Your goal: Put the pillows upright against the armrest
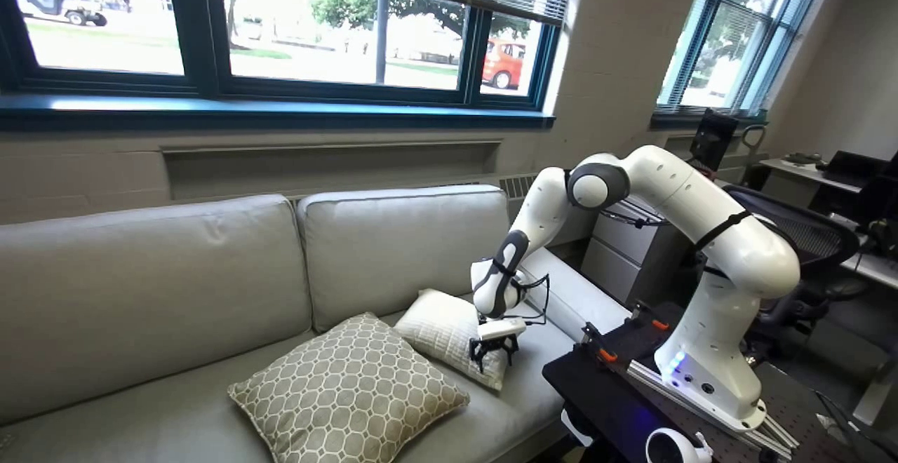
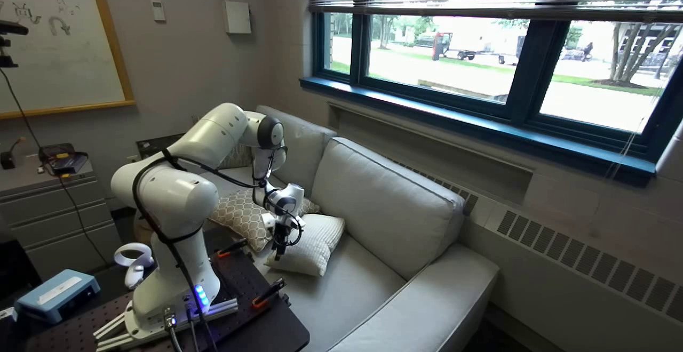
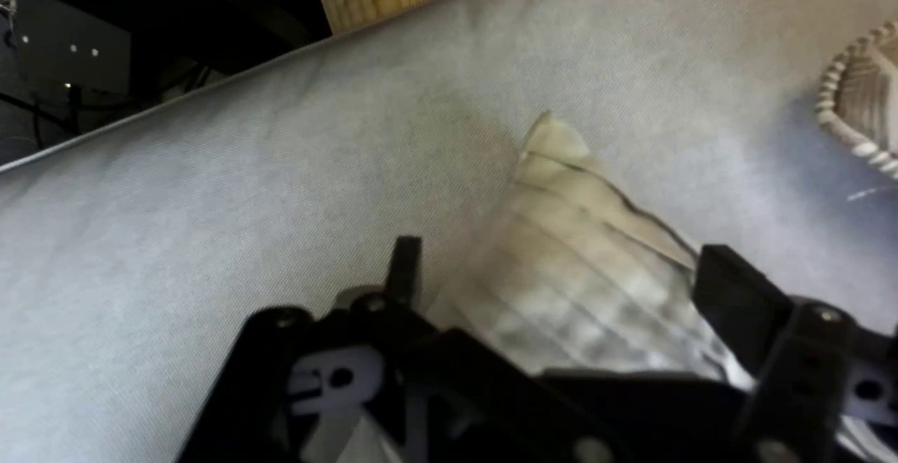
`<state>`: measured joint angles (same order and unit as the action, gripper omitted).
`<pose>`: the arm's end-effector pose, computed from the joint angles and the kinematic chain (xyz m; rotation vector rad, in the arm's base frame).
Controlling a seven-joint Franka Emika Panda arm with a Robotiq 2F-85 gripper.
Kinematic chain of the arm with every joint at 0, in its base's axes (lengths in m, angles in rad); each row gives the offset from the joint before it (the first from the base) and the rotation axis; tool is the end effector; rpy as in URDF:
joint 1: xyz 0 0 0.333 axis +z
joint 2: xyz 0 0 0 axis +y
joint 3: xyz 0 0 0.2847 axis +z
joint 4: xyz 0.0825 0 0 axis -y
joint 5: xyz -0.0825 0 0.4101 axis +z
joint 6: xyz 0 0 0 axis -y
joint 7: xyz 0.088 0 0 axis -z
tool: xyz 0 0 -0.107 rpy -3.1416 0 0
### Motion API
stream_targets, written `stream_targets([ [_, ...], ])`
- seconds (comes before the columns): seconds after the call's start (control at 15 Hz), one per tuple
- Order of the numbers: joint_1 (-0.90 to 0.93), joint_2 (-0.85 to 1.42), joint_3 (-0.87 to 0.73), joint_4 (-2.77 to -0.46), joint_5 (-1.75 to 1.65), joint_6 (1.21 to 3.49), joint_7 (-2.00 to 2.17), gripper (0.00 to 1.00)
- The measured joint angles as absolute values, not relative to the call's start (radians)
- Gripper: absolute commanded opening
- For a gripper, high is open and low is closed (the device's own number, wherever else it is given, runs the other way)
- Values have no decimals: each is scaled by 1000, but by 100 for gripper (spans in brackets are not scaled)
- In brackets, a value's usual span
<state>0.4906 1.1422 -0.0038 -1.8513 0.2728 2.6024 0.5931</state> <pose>0.4229 0.2168 -0.1497 2.9156 -0.5406 -0.5673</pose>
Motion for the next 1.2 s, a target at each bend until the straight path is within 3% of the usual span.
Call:
stream_targets([
  [1.07,715,1202,-190,-1859,165,2841,714,100],
  [1.13,728,1217,-185,-1841,165,2841,714,75],
  [1.2,741,1232,-180,-1823,164,2840,714,73],
])
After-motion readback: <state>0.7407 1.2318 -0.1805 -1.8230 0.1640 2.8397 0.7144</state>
